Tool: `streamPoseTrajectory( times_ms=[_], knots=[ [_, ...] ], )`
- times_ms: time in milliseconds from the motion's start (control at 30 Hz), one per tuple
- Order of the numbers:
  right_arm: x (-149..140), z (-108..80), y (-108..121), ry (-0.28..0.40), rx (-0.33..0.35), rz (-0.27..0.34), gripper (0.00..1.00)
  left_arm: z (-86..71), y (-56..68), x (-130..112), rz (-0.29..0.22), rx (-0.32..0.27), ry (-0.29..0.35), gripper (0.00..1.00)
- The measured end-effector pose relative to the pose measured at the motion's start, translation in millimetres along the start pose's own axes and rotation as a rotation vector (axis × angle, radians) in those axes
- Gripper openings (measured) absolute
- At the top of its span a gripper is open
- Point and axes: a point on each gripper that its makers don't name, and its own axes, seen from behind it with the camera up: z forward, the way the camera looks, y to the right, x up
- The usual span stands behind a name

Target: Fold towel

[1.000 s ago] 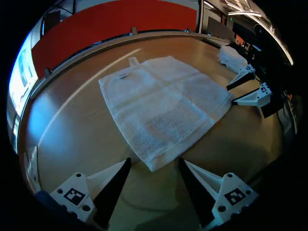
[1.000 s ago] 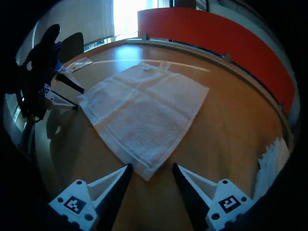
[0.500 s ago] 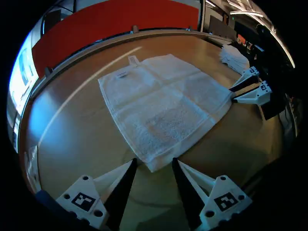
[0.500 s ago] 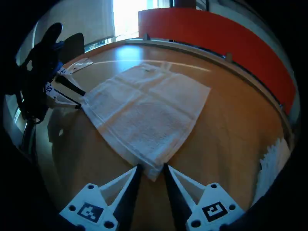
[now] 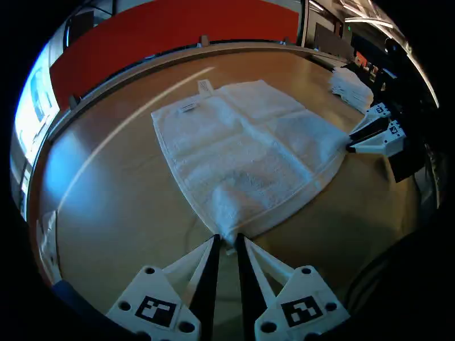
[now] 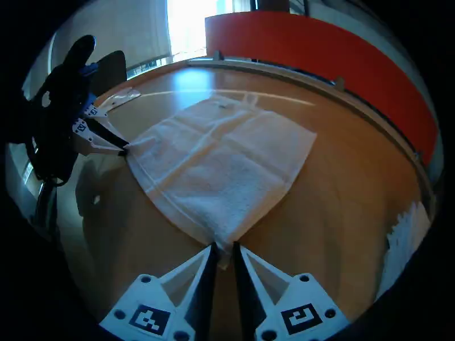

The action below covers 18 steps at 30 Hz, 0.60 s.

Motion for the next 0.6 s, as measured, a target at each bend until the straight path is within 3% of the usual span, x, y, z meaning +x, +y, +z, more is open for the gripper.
streamPoseTrajectory(
  times_ms=[300, 600],
  knots=[
    [15, -7.2, 1, 0.029, -0.013, 0.003, 0.19, -8.6, 2.8, 5, -0.028, -0.014, 0.014, 0.19],
    [44, -28.0, 1, 0.077, -0.029, -0.009, 0.19, -36.8, 0.1, 26, -0.068, -0.001, 0.058, 0.19]
  ],
)
